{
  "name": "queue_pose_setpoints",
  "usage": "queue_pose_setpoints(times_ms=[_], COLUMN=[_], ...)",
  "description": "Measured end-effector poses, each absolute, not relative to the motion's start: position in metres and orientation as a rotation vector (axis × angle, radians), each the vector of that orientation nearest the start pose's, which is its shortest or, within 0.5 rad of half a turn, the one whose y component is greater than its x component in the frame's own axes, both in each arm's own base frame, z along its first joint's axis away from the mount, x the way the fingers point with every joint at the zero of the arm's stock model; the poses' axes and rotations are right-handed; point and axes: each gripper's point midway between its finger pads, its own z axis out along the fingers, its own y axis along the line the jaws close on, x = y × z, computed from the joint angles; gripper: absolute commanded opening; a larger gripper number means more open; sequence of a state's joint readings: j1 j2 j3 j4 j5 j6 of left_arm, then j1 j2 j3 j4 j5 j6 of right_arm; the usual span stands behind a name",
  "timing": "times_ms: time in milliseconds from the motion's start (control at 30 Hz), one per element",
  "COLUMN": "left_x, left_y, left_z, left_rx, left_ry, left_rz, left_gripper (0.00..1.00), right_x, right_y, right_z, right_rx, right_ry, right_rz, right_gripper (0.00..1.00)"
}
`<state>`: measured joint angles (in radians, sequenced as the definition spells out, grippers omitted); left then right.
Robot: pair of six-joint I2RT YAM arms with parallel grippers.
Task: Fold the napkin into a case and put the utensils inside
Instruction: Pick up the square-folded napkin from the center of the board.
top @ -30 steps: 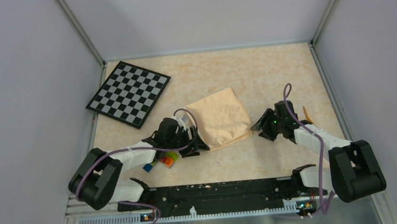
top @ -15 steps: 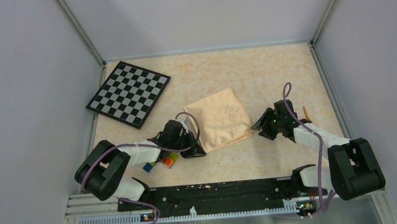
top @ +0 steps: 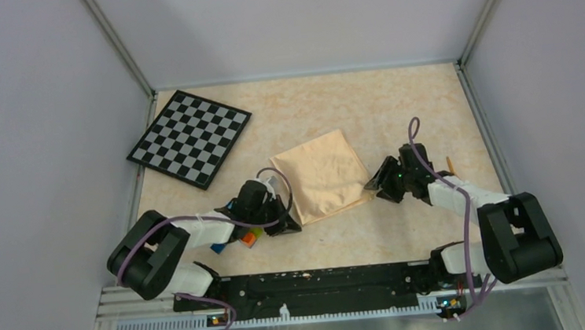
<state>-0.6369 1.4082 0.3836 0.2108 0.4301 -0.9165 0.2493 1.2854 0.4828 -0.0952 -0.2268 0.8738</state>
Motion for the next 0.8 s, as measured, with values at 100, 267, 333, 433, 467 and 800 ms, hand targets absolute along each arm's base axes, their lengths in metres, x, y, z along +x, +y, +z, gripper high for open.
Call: queue_pose_setpoints(times_ms=[100, 267, 333, 433, 467, 800], left_x=[0.168, 0.168, 0.169, 0.170, 0.171, 0.182], left_y=[-0.255, -0.259, -0.258, -0.259, -0.259, -0.269], left_z=[0.020, 0.040, 0.042, 0.042, 0.042, 0.027], left_rx=[-0.130, -0.076, -0.079, -0.092, -0.100, -0.178], left_ry=[2.653, 2.576, 2.568, 2.571, 2.575, 2.623], left_rz=[-1.175, -1.235, -1.235, -1.235, -1.234, -1.230], left_gripper=[0.44, 0.69, 0.71, 0.63, 0.61, 0.18], right_x=[0.262, 0.265, 0.265, 0.265, 0.265, 0.265], right_y=[0.138, 0.138, 0.137, 0.137, 0.137, 0.136], right_z=[0.030, 0.030, 0.029, 0.029, 0.029, 0.029], right_rx=[0.659, 0.611, 0.603, 0.599, 0.599, 0.604], right_ry=[2.509, 2.520, 2.520, 2.521, 2.521, 2.521], right_rz=[0.711, 0.691, 0.686, 0.683, 0.682, 0.676], right_gripper=[0.51, 0.50, 0.49, 0.48, 0.48, 0.48])
